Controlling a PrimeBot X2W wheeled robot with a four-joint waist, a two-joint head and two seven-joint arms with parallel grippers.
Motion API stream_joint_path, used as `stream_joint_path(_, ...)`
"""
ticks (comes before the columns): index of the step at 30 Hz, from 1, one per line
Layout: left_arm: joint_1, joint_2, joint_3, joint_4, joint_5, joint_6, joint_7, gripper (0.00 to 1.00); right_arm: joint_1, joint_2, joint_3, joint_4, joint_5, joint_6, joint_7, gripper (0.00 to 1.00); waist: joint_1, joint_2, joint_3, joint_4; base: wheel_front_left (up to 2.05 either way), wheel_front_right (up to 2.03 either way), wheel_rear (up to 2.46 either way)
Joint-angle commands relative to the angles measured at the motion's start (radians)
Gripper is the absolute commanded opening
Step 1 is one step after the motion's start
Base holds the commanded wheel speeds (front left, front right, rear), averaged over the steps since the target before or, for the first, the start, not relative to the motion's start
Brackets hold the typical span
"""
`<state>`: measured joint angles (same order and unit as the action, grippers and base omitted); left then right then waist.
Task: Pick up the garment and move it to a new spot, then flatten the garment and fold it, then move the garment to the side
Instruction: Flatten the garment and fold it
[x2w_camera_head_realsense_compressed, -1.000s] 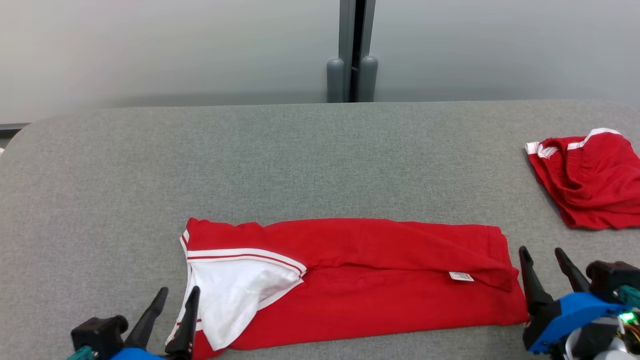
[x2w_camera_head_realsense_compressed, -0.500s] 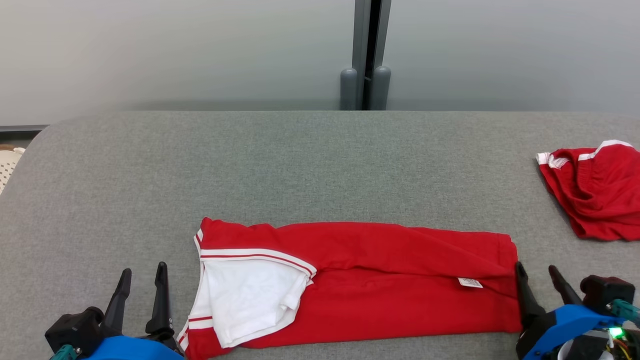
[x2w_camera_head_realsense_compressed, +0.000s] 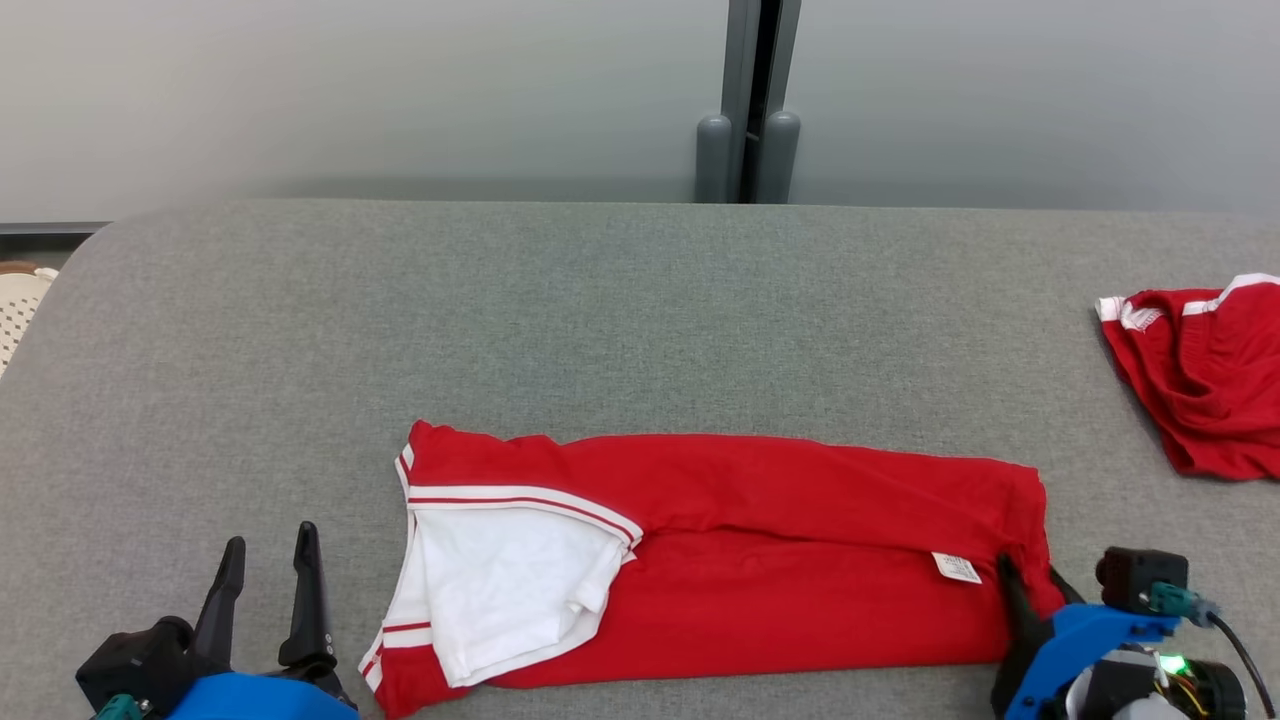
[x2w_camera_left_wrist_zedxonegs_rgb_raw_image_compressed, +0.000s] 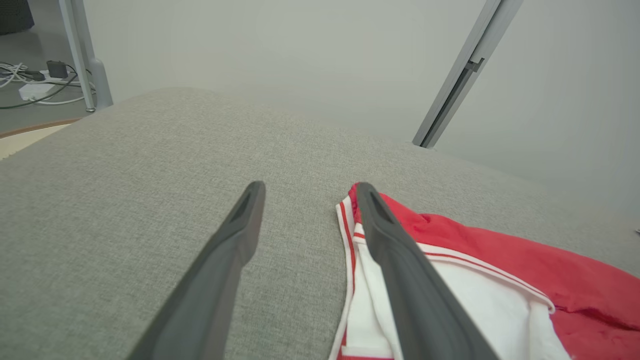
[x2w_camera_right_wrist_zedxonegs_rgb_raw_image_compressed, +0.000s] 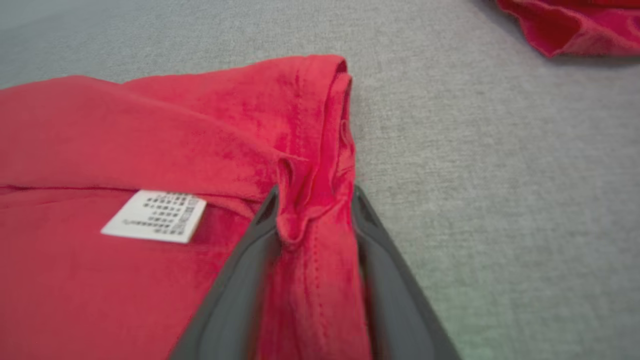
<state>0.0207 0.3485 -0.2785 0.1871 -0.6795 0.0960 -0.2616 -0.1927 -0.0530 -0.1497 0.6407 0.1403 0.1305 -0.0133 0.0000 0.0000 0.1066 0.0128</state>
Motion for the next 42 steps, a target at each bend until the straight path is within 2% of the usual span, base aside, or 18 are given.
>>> stream_joint_path(1,0.009,0.000,0.004,0.001,0.007,-0.005,-0.004,1.00,-0.010,0.004,0.016,0.028,-0.008,0.000,0.012,0.22,0.0000,0.0000,0.002,-0.003,0.00,0.00,0.00)
stream_joint_path(2,0.009,-0.002,0.005,0.003,0.009,-0.006,-0.004,1.00,-0.021,0.004,0.019,0.038,-0.010,0.000,0.013,0.14,0.0000,0.0000,0.004,-0.005,0.00,0.00,0.00)
stream_joint_path(3,0.009,-0.005,0.007,0.005,0.007,-0.008,-0.004,1.00,-0.031,0.004,0.022,0.047,-0.012,0.000,0.014,0.00,0.0000,0.0000,0.005,-0.008,0.00,0.00,0.00)
stream_joint_path(10,0.008,-0.018,0.024,0.012,0.014,-0.018,-0.004,1.00,-0.083,-0.012,-0.027,0.017,-0.049,0.000,0.010,0.00,0.0000,0.0000,0.006,-0.036,0.00,0.00,0.00)
stream_joint_path(15,0.015,-0.023,0.035,0.009,0.023,-0.021,-0.004,1.00,-0.049,-0.070,-0.114,-0.106,-0.076,0.000,0.055,0.00,0.0000,0.0000,0.002,-0.057,0.00,0.00,0.00)
stream_joint_path(19,0.014,-0.029,0.037,0.015,0.029,-0.026,-0.004,1.00,-0.013,-0.061,-0.164,-0.223,-0.052,0.000,0.125,0.00,0.0000,0.0000,0.002,-0.067,0.00,0.00,0.00)
stream_joint_path(21,0.010,-0.034,0.035,0.021,0.031,-0.032,-0.004,1.00,0.002,-0.041,-0.148,-0.278,-0.022,0.000,0.156,0.00,0.0000,0.0000,0.001,-0.070,0.00,0.00,0.00)
stream_joint_path(26,-0.009,-0.039,0.029,0.037,0.035,-0.039,-0.004,1.00,0.033,-0.006,-0.004,-0.397,0.090,0.000,0.223,0.00,0.0000,0.0000,-0.003,-0.067,0.00,0.00,0.00)
stream_joint_path(30,-0.015,-0.039,0.032,0.048,0.040,-0.042,-0.005,1.00,0.023,0.004,0.174,-0.439,0.206,0.000,0.231,0.00,0.0000,0.0000,-0.006,-0.055,0.00,0.00,0.00)
stream_joint_path(36,-0.031,-0.046,0.032,0.055,0.044,-0.048,-0.005,1.00,-0.029,0.002,0.459,-0.392,0.368,0.000,0.184,0.00,0.0000,0.0000,-0.011,-0.014,0.00,0.00,0.00)
stream_joint_path(42,-0.034,-0.059,0.031,0.059,0.049,-0.050,-0.004,1.00,-0.114,0.001,0.664,-0.285,0.441,0.000,0.133,0.00,0.0000,0.0000,-0.007,0.029,0.00,0.00,0.00)
